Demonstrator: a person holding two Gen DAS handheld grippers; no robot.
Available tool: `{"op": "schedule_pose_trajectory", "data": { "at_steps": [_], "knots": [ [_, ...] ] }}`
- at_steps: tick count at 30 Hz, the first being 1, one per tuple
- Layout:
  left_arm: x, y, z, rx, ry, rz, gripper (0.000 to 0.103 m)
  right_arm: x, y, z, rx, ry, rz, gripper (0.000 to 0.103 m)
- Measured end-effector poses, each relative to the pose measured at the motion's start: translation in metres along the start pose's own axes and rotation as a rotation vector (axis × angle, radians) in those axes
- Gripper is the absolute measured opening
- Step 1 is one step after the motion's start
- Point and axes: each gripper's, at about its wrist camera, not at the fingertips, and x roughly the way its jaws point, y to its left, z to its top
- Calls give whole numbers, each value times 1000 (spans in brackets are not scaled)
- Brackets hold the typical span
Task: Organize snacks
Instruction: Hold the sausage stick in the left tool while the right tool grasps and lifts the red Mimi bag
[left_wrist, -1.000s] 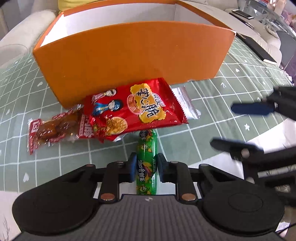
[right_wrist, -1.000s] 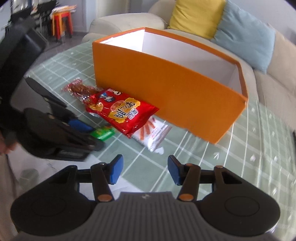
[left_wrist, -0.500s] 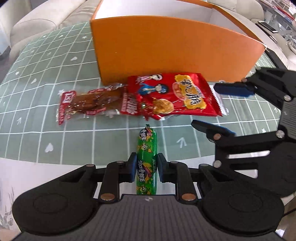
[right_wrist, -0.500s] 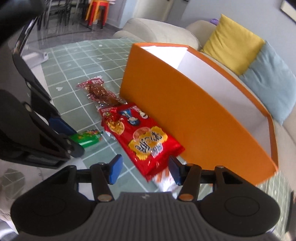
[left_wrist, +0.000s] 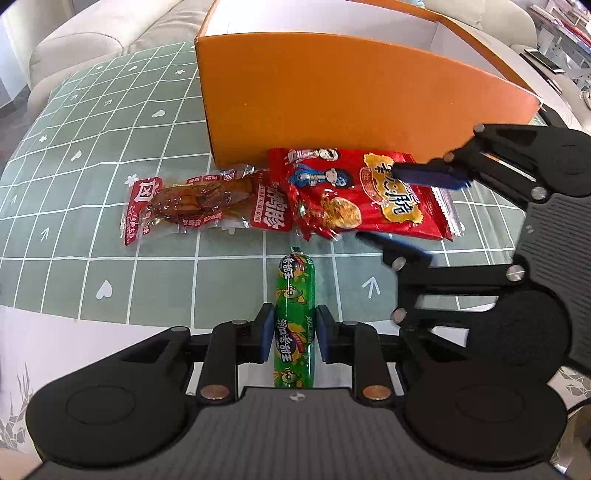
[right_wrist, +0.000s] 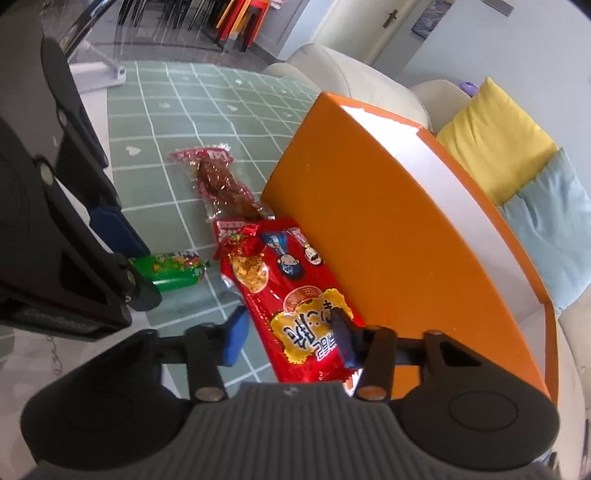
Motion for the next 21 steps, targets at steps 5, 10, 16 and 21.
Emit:
{"op": "schedule_pose_trajectory", "data": {
  "at_steps": [5, 10, 16, 21],
  "knots": [
    [-2, 1, -2, -32, -5, 0, 27, -13, -8, -1, 62, -11, 14, 22],
    [-5, -1, -4, -50, -4, -5, 26, -34, -27, -3, 231, -30, 59, 20],
    [-6, -1, -8, -78, 8, -45, 25, -64, -59, -13, 553, -8, 175, 15],
    [-6, -4, -11, -70, 2, -49, 25, -65, -72, -36, 747, 51, 232, 14]
  ]
}}
